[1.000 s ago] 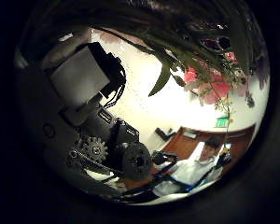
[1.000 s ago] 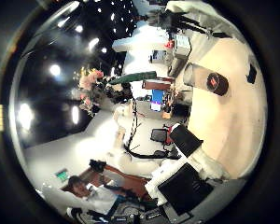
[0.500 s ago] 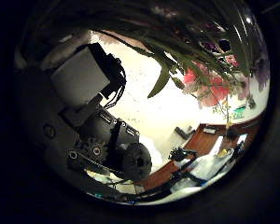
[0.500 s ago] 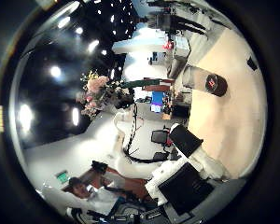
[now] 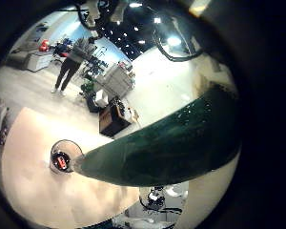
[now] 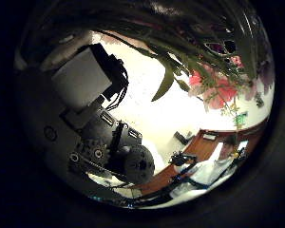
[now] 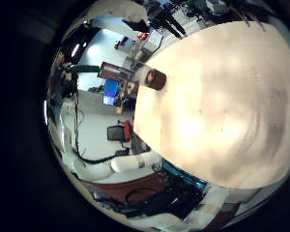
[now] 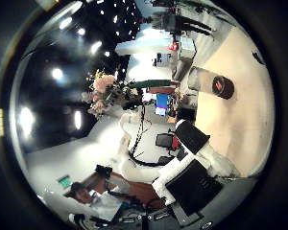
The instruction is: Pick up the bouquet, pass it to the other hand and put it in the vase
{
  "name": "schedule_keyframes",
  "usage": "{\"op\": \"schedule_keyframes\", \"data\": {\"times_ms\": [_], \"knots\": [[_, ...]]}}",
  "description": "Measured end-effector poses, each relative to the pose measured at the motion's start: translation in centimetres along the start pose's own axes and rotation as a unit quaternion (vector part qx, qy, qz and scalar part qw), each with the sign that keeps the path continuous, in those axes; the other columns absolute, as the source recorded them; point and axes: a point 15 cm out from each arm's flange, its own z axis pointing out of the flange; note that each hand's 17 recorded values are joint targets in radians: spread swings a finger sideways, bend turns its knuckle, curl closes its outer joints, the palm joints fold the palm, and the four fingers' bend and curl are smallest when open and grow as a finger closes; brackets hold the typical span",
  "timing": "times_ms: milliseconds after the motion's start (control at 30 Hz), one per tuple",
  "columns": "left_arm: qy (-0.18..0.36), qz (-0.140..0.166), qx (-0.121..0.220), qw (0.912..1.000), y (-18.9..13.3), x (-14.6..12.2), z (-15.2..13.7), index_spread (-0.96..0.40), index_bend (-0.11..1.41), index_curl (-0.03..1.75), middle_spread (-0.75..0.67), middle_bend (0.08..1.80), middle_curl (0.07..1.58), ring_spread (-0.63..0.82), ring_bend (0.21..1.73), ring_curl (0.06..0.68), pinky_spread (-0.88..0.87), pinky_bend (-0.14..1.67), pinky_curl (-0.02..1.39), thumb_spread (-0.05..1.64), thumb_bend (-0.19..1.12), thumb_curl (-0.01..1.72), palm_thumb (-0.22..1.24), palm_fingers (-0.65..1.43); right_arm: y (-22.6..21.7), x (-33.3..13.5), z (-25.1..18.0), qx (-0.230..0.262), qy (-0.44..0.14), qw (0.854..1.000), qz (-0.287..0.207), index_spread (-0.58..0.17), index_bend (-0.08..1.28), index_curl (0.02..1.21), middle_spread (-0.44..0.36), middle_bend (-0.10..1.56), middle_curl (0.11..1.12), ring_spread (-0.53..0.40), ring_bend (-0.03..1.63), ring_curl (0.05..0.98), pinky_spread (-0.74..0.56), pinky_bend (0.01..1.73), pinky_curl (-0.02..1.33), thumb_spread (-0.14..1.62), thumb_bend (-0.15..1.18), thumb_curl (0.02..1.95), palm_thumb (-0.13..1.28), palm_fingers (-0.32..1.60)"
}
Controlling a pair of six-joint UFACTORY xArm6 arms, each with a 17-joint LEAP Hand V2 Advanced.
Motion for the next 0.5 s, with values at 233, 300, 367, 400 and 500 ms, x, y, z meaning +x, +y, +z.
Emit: {"op": "schedule_keyframes", "data": {"times_ms": [233, 300, 367, 400, 500], "knots": [[0.004, -0.014, 0.001, 0.9999, -0.6, -2.1, 0.2, -0.77, 0.6, 1.33, -0.55, 1.13, 1.04, -0.39, 1.56, 0.575, -0.58, 1.22, 1.01, 1.09, -0.01, 0.82, 1.06, 1.0, 0.0, 0.0, 0.0, 0.001, 0.001, 1.0, -0.001, -0.398, 0.16, 0.31, -0.004, 0.26, 0.34, 0.128, 0.6, 0.249, 0.47, 0.68, 0.4, 1.03, -0.02, 0.5, 0.79, 0.15], [0.005, -0.02, 0.002, 0.9998, -0.8, -2.7, 0.2, -0.77, 0.6, 1.33, -0.55, 1.12, 1.04, -0.39, 1.56, 0.575, -0.58, 1.21, 1.01, 1.09, -0.01, 0.82, 1.06, 1.01, 0.0, 0.0, 0.1, 0.0, 0.0, 1.0, -0.001, -0.398, 0.16, 0.31, -0.003, 0.25, 0.34, 0.128, 0.59, 0.247, 0.47, 0.67, 0.39, 1.03, -0.02, 0.5, 0.8, 0.15], [0.007, -0.027, 0.001, 0.9996, -1.0, -3.7, 0.5, -0.77, 0.59, 1.34, -0.55, 1.12, 1.04, -0.39, 1.56, 0.574, -0.59, 1.21, 1.01, 1.09, -0.01, 0.82, 1.06, 1.01, 0.0, 0.1, 0.0, 0.0, 0.0, 1.0, 0.003, -0.398, 0.16, 0.3, -0.003, 0.25, 0.34, 0.129, 0.59, 0.244, 0.47, 0.67, 0.38, 1.03, -0.02, 0.5, 0.8, 0.16], [0.007, -0.03, 0.001, 0.9995, -1.2, -4.1, 0.7, -0.77, 0.59, 1.34, -0.56, 1.12, 1.04, -0.39, 1.56, 0.574, -0.59, 1.2, 1.01, 1.1, -0.01, 0.82, 1.06, 1.01, 0.0, 0.2, 0.0, 0.0, 0.0, 1.0, 0.004, -0.397, 0.16, 0.3, -0.003, 0.25, 0.34, 0.129, 0.59, 0.243, 0.47, 0.67, 0.38, 1.03, -0.02, 0.5, 0.8, 0.16], [0.006, -0.036, -0.001, 0.9993, -1.3, -5.1, 0.9, -0.77, 0.58, 1.35, -0.56, 1.11, 1.05, -0.39, 1.55, 0.574, -0.59, 1.19, 1.02, 1.1, -0.01, 0.83, 1.06, 1.02, 0.0, 0.2, 0.1, -0.001, -0.001, 1.0, 0.003, -0.396, 0.16, 0.3, -0.002, 0.24, 0.34, 0.129, 0.58, 0.24, 0.47, 0.67, 0.37, 1.03, -0.02, 0.5, 0.8, 0.16]]}}
